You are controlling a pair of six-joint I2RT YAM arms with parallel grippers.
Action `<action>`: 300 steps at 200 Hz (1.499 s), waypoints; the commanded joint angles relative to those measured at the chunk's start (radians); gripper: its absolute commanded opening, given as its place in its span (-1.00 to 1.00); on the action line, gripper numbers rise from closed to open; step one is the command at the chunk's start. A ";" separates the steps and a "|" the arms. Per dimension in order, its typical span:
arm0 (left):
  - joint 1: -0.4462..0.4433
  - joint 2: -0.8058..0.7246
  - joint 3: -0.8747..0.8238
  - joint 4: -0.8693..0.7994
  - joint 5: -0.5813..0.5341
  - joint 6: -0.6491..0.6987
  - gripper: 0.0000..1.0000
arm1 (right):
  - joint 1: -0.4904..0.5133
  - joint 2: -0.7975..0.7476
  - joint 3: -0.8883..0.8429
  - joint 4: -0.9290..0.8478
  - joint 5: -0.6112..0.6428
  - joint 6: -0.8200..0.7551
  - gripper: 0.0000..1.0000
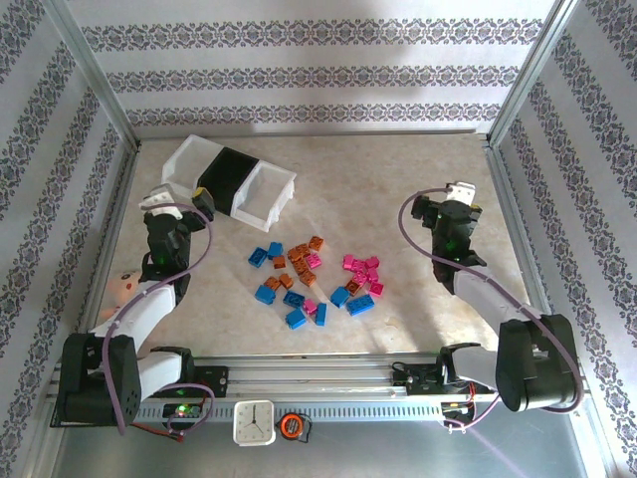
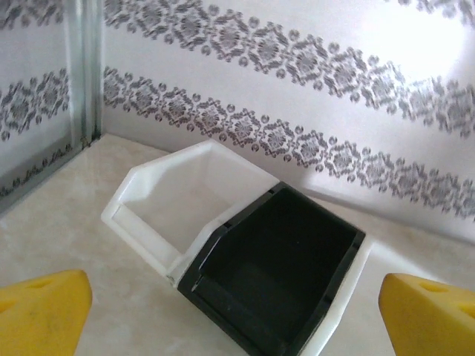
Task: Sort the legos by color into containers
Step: Move the container to the top-center of the table.
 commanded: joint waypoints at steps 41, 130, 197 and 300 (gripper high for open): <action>0.052 0.014 0.006 0.123 0.217 -0.367 0.98 | -0.117 0.084 0.066 -0.092 -0.378 0.363 0.96; -0.157 0.373 0.504 -0.575 0.313 -0.009 0.74 | -0.040 0.170 0.138 -0.131 -0.363 0.308 0.96; -0.193 0.701 0.935 -0.894 0.045 0.165 0.70 | 0.075 0.179 0.253 -0.352 -0.269 0.122 0.97; -0.174 1.035 1.314 -1.191 0.072 0.270 0.19 | 0.144 0.121 0.273 -0.421 -0.122 0.080 0.96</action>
